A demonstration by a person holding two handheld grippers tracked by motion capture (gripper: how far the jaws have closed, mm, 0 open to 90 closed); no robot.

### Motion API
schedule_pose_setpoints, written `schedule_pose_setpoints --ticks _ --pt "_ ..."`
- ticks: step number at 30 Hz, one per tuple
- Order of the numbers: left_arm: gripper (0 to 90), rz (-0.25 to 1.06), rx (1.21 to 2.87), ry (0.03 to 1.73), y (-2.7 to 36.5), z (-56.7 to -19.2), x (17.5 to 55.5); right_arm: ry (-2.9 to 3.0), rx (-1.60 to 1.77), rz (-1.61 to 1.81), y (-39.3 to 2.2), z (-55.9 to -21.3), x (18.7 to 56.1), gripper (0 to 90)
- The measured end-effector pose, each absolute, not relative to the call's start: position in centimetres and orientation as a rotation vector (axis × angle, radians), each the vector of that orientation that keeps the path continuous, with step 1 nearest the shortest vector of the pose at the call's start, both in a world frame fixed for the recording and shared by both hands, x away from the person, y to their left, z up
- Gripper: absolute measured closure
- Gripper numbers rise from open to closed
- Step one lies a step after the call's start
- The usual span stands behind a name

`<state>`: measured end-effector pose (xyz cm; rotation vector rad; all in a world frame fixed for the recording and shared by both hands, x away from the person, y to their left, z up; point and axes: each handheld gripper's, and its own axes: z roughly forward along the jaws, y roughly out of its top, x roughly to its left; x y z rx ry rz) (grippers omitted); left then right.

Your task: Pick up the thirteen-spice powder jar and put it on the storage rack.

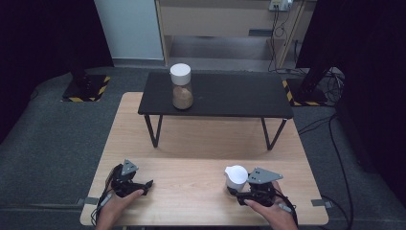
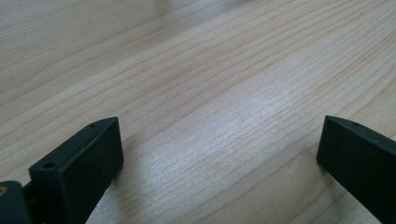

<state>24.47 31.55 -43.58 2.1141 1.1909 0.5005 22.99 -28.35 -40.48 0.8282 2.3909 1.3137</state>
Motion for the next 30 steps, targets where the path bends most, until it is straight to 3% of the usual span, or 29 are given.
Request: schedule_pose_setpoints --ticks 12,30 --pt "0.0 0.502 2.114 1.192 31.5 -43.6 24.4 2.347 0.864 1.327 -29.6 -39.0 23.5 31.2" --pt "0.0 0.503 2.112 1.194 31.5 -43.6 24.4 2.29 0.9 1.311 -30.9 -33.4 25.9 31.2"
